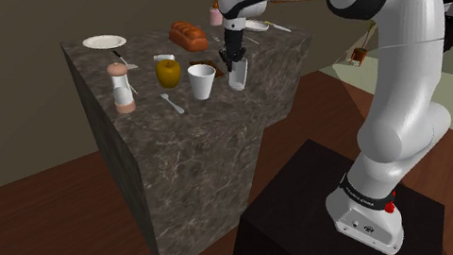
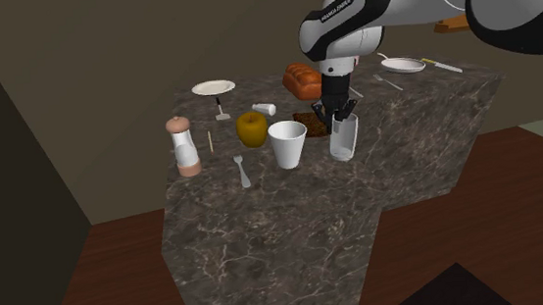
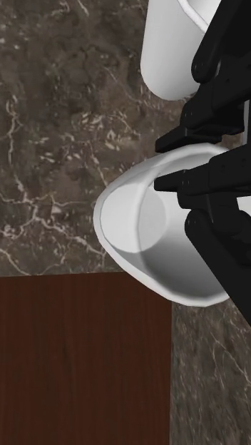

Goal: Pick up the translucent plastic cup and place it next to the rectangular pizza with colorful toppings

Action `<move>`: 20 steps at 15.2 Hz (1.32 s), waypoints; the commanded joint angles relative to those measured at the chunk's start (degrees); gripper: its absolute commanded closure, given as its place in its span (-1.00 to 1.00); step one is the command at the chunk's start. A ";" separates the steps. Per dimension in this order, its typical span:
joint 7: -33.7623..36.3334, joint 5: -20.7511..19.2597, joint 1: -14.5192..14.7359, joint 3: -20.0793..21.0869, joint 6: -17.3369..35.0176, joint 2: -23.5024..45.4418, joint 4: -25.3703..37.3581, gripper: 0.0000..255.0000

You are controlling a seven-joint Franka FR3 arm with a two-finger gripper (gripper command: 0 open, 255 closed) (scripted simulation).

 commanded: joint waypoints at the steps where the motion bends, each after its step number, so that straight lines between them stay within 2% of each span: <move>1: 0.00 0.00 0.00 0.00 0.01 -0.01 0.01 1.00; 2: 0.00 0.00 0.00 0.00 0.01 -0.01 0.01 1.00; 3: 0.00 0.00 0.00 0.00 0.01 0.00 0.02 -1.00; 8: 0.00 0.00 0.00 0.00 0.01 0.00 0.02 -1.00; 12: -0.13 0.16 0.04 0.08 -6.85 -0.96 5.93 -1.00; 20: -0.13 0.16 0.04 0.08 -6.84 -0.96 5.93 -1.00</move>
